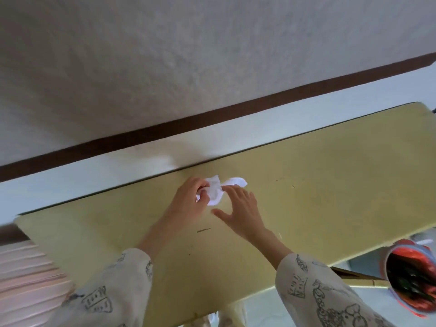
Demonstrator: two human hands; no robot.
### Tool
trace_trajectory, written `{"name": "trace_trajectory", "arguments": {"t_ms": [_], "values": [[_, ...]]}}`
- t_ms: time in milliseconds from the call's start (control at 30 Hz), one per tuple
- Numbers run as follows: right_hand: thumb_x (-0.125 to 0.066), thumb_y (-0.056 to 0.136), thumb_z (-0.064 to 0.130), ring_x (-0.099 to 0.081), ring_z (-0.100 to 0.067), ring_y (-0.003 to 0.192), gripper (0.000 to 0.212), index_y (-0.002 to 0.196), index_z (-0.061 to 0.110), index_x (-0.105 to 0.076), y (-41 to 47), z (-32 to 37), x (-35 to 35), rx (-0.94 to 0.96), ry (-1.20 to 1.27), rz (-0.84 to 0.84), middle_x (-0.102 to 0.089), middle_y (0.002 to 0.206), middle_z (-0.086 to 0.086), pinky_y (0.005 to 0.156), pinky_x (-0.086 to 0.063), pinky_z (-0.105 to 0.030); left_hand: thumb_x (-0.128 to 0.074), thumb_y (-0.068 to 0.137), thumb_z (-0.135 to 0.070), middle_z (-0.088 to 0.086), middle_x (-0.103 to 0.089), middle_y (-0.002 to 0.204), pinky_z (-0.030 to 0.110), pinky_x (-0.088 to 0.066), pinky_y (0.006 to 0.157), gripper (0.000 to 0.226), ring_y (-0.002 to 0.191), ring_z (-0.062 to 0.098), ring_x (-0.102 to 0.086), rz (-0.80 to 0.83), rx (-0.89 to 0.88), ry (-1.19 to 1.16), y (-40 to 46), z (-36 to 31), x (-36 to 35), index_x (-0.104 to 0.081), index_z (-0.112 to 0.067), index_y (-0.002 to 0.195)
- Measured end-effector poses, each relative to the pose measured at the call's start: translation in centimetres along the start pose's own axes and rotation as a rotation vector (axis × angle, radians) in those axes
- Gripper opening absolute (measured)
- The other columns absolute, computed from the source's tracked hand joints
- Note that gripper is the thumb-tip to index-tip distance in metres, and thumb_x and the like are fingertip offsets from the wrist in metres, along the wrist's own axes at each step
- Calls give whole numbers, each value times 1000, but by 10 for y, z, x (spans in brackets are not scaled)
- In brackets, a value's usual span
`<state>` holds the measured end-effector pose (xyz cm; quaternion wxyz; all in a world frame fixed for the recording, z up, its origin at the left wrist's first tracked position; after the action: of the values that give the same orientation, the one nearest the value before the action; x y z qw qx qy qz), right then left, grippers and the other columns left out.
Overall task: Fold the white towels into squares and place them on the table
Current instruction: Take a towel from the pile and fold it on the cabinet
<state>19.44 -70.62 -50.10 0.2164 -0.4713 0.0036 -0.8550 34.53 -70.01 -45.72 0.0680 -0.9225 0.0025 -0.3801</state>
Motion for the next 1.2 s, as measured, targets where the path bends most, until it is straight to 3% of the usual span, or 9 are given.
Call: {"name": "trace_trajectory", "arguments": {"t_ms": [67,133,300,467,667,800,1033,1133,1200], "values": [[-36,76,59,-57,-26,103,61,108,14,-62,2,18,18,14,28,-174,-64,109,-2,92,-39,-41,-48,89,-6,-5,-55,88,1,-35,62,16,71,6,-48,16,-6,-59,1,-19,27,-59,-9,100],[-30,78,54,-57,-26,97,59,102,12,-63,3,29,35,11,17,-200,-64,102,-3,85,-38,-37,-46,91,-6,-12,-55,81,3,-36,61,16,71,1,-50,37,-27,-103,-4,-31,49,-55,-18,96],[-57,90,31,-54,-20,97,25,101,9,-62,-2,40,65,24,146,-19,-65,102,-3,80,-38,-29,-34,97,-13,-5,-54,89,15,-39,62,18,77,6,-51,26,19,-178,-19,-34,87,-46,-26,102],[-59,90,25,-52,-12,84,7,86,20,-57,-15,50,83,-11,222,138,-59,89,6,66,-37,-14,-26,101,-21,-1,-51,99,19,-38,71,17,88,14,-48,67,44,-171,-33,-38,115,-42,-24,107],[-50,92,18,-57,-25,100,12,103,14,-54,-8,62,104,-5,-38,88,-62,98,-2,90,-40,-33,-31,101,-26,-6,-46,92,20,-34,64,19,82,10,-44,129,50,-46,-39,-33,142,-43,-15,111],[-41,94,15,-54,-23,107,29,115,14,-62,8,78,120,59,-224,24,-60,109,-4,95,-40,-34,-38,99,-19,2,-55,99,22,-31,70,22,91,16,-48,-37,89,12,-33,-27,163,-55,-9,108],[-32,98,16,-51,-26,96,25,99,5,-55,28,105,158,136,-257,-335,-56,98,-7,81,-33,-35,-55,92,-23,10,-57,74,12,-34,55,22,69,17,-48,-285,62,-4,-26,-31,201,-64,-2,93],[-26,95,20,-56,-26,63,36,81,6,-56,22,110,167,318,-380,-579,-58,68,-5,67,-32,-31,-59,89,-19,9,-61,79,5,-37,55,15,64,11,-50,-354,35,-108,-34,-32,206,-65,-5,90],[-26,88,20,-46,-22,40,38,69,7,-56,10,110,166,395,-477,-646,-47,49,0,55,-27,-23,-61,88,-21,1,-59,75,7,-36,57,11,65,5,-49,-364,41,-115,-44,-27,199,-64,-11,87]]}}
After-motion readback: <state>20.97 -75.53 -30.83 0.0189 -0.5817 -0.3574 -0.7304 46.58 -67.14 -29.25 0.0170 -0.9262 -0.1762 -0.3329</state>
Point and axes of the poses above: each hand's wrist, its own y-axis towards the middle knuckle, its own x-axis out of the back of the hand, z = x × y, the point moved 2 cm from there along y, towards the middle knuckle
